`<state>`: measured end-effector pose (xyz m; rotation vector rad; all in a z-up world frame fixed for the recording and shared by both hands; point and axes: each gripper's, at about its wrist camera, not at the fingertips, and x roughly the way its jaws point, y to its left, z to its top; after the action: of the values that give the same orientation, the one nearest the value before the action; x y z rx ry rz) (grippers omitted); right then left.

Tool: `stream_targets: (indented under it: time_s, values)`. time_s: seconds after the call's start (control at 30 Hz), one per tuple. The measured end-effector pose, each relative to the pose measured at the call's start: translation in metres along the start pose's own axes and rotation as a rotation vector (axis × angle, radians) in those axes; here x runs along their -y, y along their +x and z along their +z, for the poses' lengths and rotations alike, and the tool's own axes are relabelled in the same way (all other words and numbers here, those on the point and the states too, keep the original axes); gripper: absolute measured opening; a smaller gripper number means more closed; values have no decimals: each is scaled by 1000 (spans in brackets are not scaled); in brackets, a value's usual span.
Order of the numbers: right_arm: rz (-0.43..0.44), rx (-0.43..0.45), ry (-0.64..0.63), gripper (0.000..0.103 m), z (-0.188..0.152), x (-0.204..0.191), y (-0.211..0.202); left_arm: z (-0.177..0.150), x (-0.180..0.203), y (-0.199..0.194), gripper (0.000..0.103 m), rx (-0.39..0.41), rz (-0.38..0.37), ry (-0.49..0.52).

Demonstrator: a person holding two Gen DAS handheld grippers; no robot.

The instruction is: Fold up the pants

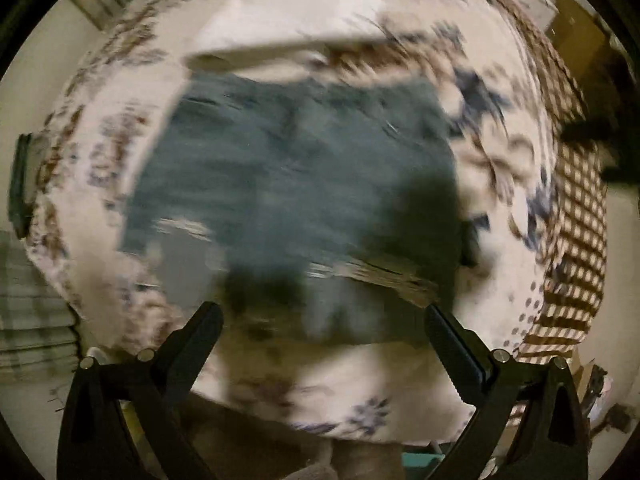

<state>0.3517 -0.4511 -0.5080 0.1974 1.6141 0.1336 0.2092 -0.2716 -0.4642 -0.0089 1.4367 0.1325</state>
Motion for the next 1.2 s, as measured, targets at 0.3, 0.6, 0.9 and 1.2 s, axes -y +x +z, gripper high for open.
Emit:
stream_targets:
  time_s: [0.3, 0.6, 0.9, 1.2]
  values:
    - [53, 0, -57, 72, 50, 27, 88, -18, 86, 93, 103, -67, 33, 87]
    - [195, -119, -100, 73, 106, -5, 183, -3, 46, 103, 13, -25, -118, -18]
    - [168, -78, -52, 10, 109, -41, 178, 11, -46, 48, 2, 63, -290, -159]
    - [104, -13, -114, 7, 92, -143, 86, -9, -146, -12, 2, 219, -335, -359]
